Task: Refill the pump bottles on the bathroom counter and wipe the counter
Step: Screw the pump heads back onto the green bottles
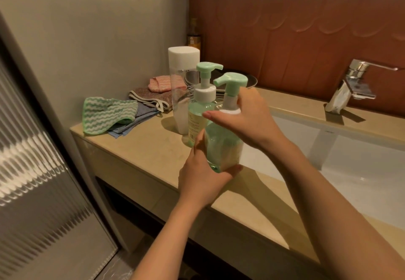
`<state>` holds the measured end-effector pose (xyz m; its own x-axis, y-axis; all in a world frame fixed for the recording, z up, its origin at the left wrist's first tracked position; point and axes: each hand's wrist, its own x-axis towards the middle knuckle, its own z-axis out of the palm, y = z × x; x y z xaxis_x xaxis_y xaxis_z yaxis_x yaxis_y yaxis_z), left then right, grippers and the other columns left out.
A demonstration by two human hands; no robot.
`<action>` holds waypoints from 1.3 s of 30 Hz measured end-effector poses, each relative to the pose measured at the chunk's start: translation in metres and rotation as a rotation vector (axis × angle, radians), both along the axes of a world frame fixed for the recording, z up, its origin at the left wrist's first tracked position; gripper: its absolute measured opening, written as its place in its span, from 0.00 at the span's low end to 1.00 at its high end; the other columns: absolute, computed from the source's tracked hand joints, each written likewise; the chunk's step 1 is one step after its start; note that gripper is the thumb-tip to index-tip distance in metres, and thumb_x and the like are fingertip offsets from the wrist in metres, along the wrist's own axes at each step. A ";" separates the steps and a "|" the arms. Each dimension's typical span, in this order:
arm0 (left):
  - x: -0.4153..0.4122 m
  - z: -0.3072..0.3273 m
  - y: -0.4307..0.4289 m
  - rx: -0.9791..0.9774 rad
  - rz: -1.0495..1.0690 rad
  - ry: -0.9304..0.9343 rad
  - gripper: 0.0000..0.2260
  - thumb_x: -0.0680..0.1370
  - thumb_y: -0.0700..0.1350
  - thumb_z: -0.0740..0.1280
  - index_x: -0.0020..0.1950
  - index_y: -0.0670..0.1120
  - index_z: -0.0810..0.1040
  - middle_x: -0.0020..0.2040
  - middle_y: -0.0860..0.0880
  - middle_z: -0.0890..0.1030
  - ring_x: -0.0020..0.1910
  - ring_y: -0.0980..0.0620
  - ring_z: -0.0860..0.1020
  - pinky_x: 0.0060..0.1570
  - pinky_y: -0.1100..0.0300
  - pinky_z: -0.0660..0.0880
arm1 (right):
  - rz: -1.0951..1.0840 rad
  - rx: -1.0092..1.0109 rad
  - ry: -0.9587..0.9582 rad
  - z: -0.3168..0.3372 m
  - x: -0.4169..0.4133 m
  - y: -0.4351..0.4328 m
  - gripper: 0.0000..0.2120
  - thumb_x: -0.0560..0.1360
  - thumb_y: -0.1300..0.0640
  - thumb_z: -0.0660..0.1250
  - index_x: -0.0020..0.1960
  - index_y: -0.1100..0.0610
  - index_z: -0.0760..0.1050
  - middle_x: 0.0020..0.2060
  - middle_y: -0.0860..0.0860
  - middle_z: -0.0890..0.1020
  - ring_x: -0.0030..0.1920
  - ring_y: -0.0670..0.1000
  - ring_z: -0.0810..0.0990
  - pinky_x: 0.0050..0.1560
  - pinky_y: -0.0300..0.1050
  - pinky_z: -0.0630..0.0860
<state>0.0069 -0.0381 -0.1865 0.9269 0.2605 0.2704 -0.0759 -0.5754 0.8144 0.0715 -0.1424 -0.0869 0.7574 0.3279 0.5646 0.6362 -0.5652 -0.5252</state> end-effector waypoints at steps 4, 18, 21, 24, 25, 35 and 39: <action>0.000 0.001 0.000 -0.007 -0.003 -0.007 0.48 0.62 0.63 0.75 0.75 0.58 0.52 0.66 0.54 0.74 0.62 0.49 0.74 0.57 0.47 0.74 | 0.062 -0.002 0.092 -0.005 0.003 0.002 0.30 0.64 0.26 0.62 0.53 0.48 0.73 0.48 0.46 0.77 0.52 0.50 0.75 0.50 0.55 0.76; 0.001 0.000 0.000 0.059 -0.008 0.041 0.49 0.63 0.66 0.73 0.75 0.56 0.49 0.69 0.52 0.70 0.64 0.49 0.72 0.59 0.47 0.73 | 0.406 0.192 0.341 -0.003 0.000 -0.024 0.18 0.70 0.49 0.68 0.60 0.47 0.75 0.57 0.41 0.80 0.59 0.39 0.76 0.57 0.36 0.73; 0.001 0.001 0.000 0.058 -0.008 0.031 0.49 0.64 0.63 0.74 0.76 0.57 0.48 0.69 0.53 0.70 0.64 0.49 0.72 0.59 0.49 0.73 | 0.198 0.206 0.187 -0.004 -0.005 -0.020 0.18 0.65 0.44 0.75 0.52 0.50 0.79 0.49 0.44 0.81 0.54 0.43 0.77 0.55 0.43 0.73; 0.000 0.002 0.000 0.032 -0.005 0.029 0.50 0.63 0.62 0.75 0.76 0.58 0.48 0.68 0.53 0.71 0.63 0.49 0.73 0.58 0.49 0.74 | 0.032 0.204 0.081 -0.006 -0.010 -0.009 0.21 0.61 0.41 0.76 0.45 0.54 0.75 0.42 0.44 0.78 0.47 0.46 0.75 0.44 0.40 0.72; 0.000 0.002 0.000 0.023 0.000 0.027 0.49 0.63 0.62 0.75 0.76 0.58 0.48 0.67 0.53 0.72 0.63 0.49 0.73 0.58 0.49 0.74 | -0.013 0.177 0.048 -0.006 -0.010 -0.006 0.23 0.61 0.40 0.76 0.45 0.54 0.74 0.41 0.45 0.76 0.46 0.47 0.73 0.42 0.40 0.71; 0.000 0.002 0.000 0.040 -0.016 0.019 0.49 0.63 0.65 0.74 0.74 0.60 0.47 0.69 0.53 0.71 0.64 0.49 0.73 0.58 0.47 0.74 | -0.029 -0.056 -0.055 -0.009 -0.014 -0.016 0.27 0.65 0.30 0.65 0.55 0.48 0.75 0.49 0.42 0.75 0.52 0.46 0.68 0.51 0.45 0.67; 0.002 0.001 0.001 0.043 -0.017 0.020 0.48 0.63 0.65 0.74 0.74 0.59 0.49 0.69 0.53 0.70 0.64 0.49 0.72 0.58 0.47 0.73 | -0.030 -0.002 -0.020 -0.007 -0.017 -0.016 0.22 0.68 0.40 0.70 0.57 0.50 0.77 0.46 0.40 0.72 0.50 0.44 0.69 0.46 0.34 0.65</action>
<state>0.0084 -0.0374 -0.1856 0.9364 0.2328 0.2626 -0.0704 -0.6085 0.7904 0.0546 -0.1588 -0.0934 0.7558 0.3063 0.5787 0.6289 -0.5855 -0.5115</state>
